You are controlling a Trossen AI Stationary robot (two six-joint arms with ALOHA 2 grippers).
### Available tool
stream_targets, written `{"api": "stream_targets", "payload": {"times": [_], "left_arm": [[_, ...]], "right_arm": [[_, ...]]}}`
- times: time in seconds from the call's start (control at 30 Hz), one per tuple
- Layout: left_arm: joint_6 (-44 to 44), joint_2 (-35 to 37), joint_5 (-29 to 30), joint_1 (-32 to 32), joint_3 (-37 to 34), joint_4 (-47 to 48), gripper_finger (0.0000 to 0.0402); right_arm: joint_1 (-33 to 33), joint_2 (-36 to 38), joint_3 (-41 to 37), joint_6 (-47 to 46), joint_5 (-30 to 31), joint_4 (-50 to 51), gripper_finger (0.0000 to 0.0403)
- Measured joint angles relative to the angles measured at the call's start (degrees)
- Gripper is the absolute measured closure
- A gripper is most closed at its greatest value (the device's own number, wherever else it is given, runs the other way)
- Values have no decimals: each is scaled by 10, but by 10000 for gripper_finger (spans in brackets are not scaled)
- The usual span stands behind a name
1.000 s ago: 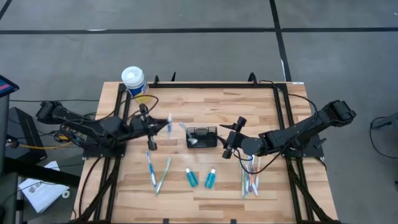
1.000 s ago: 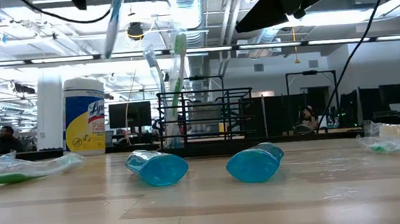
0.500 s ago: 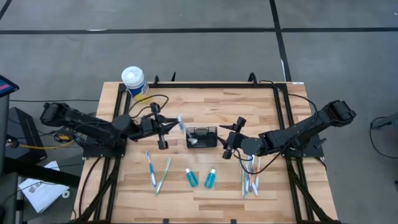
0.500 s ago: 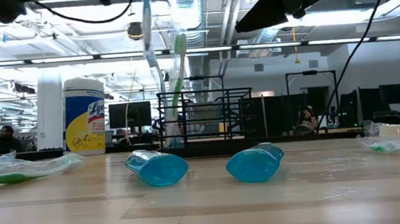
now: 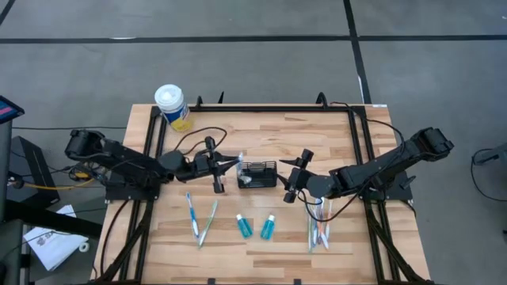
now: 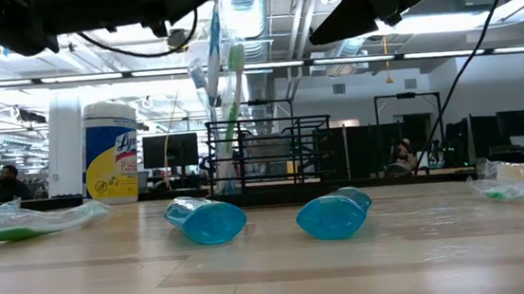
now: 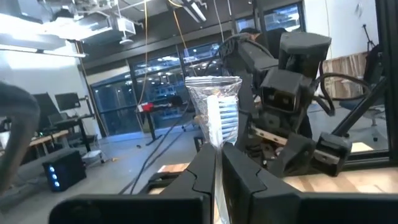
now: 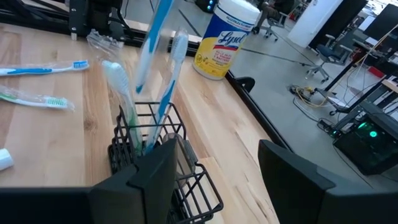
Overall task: Pick & Place toothbrushing station
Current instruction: Put the blue toothbrush into the mesh
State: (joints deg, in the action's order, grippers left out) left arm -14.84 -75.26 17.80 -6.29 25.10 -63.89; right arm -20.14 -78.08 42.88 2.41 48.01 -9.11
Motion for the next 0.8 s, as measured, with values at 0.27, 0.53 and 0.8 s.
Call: {"api": "stream_targets", "payload": {"times": [0.27, 0.53, 0.8], "left_arm": [[7, -58, 5, 0, -30, -96, 396], [42, -108, 7, 0, -31, -95, 396], [90, -123, -6, 0, -31, -89, 383]], "right_arm": [[0, 0, 0, -1, 0, -1, 188], [0, 0, 0, -1, 0, -2, 188], [0, 0, 0, -1, 0, -2, 188]]}}
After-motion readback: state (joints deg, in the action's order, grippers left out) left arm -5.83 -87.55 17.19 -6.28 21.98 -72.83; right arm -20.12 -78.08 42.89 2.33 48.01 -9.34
